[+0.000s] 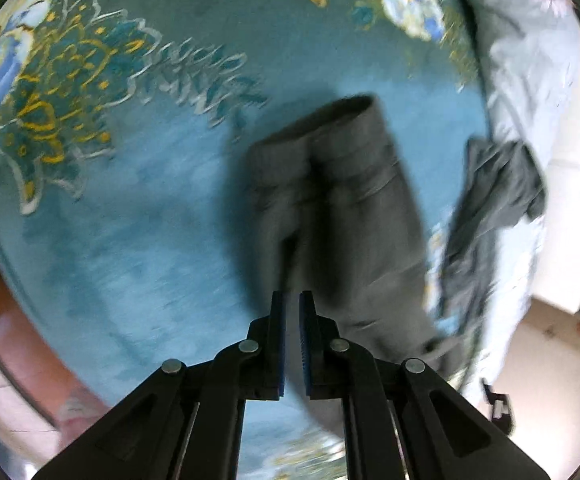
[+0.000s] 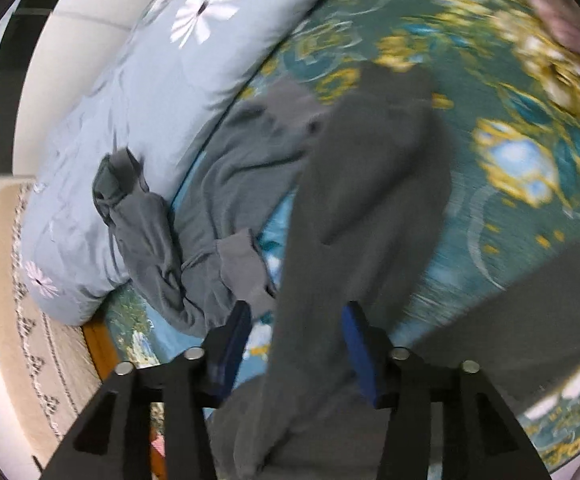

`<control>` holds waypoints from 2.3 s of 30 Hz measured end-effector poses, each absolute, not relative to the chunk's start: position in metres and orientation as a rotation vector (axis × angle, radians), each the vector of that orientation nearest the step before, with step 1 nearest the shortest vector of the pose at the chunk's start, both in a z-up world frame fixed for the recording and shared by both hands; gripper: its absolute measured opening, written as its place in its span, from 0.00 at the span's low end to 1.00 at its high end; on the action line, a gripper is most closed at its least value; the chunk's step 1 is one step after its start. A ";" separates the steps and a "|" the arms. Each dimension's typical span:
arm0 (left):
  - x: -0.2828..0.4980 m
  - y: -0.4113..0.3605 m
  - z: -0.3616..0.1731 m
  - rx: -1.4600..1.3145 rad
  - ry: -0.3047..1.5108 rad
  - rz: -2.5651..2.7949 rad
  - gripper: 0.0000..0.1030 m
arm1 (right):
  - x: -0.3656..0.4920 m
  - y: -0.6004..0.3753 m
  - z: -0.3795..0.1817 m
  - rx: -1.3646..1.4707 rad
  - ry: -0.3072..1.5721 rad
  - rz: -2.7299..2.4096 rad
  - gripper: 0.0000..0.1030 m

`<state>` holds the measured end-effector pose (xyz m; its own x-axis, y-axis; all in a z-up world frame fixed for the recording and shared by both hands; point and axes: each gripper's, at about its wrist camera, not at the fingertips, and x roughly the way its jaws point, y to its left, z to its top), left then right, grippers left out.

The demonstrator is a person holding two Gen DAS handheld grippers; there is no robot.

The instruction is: Fold clothes

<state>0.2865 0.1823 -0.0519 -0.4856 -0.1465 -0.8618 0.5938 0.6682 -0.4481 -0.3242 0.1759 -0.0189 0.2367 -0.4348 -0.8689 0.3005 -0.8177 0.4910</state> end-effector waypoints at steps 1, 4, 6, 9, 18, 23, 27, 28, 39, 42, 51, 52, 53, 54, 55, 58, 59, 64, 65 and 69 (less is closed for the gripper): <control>0.286 0.178 -0.051 0.316 1.890 -0.927 0.06 | -0.322 0.162 -0.024 1.940 -0.089 -1.635 0.57; 0.282 0.162 -0.054 0.248 1.927 -0.888 0.33 | -0.314 0.123 -0.048 1.994 0.051 -1.637 0.60; 0.274 0.151 -0.059 0.234 1.947 -0.874 0.44 | -0.311 0.106 -0.063 2.026 0.140 -1.646 0.63; 0.274 0.144 -0.062 0.246 1.968 -0.861 0.48 | -0.308 0.087 -0.087 2.078 0.270 -1.666 0.63; 0.267 0.129 -0.066 0.396 1.925 -0.848 0.46 | -0.329 0.082 -0.112 2.181 0.542 -1.786 0.60; 0.264 0.128 -0.063 0.423 1.916 -0.815 0.31 | -0.344 0.124 -0.107 2.256 0.426 -1.761 0.26; 0.257 0.124 -0.060 0.477 1.886 -0.797 0.27 | -0.343 0.180 -0.081 2.228 0.268 -1.738 0.11; 0.255 0.123 -0.060 0.491 1.881 -0.795 0.27 | -0.342 0.191 -0.076 2.216 0.253 -1.736 0.10; 0.229 0.090 0.008 0.569 1.673 -1.157 0.09 | -0.340 0.277 0.002 1.929 -0.236 -1.634 0.04; 0.231 0.094 0.033 0.512 1.632 -1.273 0.09 | -0.334 0.296 0.036 1.760 -0.332 -1.632 0.04; 0.261 0.164 -0.035 0.646 1.711 -0.976 0.09 | -0.279 0.414 -0.061 2.141 -0.275 -1.642 0.04; 0.262 0.169 -0.040 0.652 1.716 -0.949 0.09 | -0.276 0.421 -0.069 2.177 -0.290 -1.641 0.04; 0.264 0.175 -0.044 0.657 1.720 -0.925 0.09 | -0.272 0.427 -0.077 2.209 -0.306 -1.640 0.04; 0.264 0.176 -0.046 0.655 1.725 -0.912 0.09 | -0.272 0.431 -0.079 2.216 -0.338 -1.637 0.06; 0.265 0.177 -0.048 0.649 1.729 -0.903 0.09 | -0.271 0.434 -0.080 2.220 -0.371 -1.634 0.07; 0.262 0.171 -0.046 0.656 1.721 -0.903 0.09 | -0.274 0.436 -0.078 2.199 -0.405 -1.630 0.07; 0.260 0.168 -0.045 0.666 1.716 -0.906 0.09 | -0.277 0.439 -0.076 2.186 -0.414 -1.641 0.08; 0.256 0.163 -0.042 0.684 1.701 -0.895 0.09 | -0.300 0.465 -0.067 2.097 -0.625 -1.731 0.52; 0.255 0.164 -0.041 0.682 1.700 -0.890 0.09 | -0.306 0.469 -0.068 2.086 -0.683 -1.732 0.52; 0.252 0.165 -0.040 0.679 1.693 -0.869 0.09 | -0.324 0.475 -0.073 2.044 -0.854 -1.749 0.52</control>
<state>0.2522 0.1653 -0.0398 -0.2727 0.0162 -0.9620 0.7914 0.5724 -0.2147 -0.3235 0.4746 -0.0728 0.0729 -0.6213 -0.7801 -0.2332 -0.7712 0.5924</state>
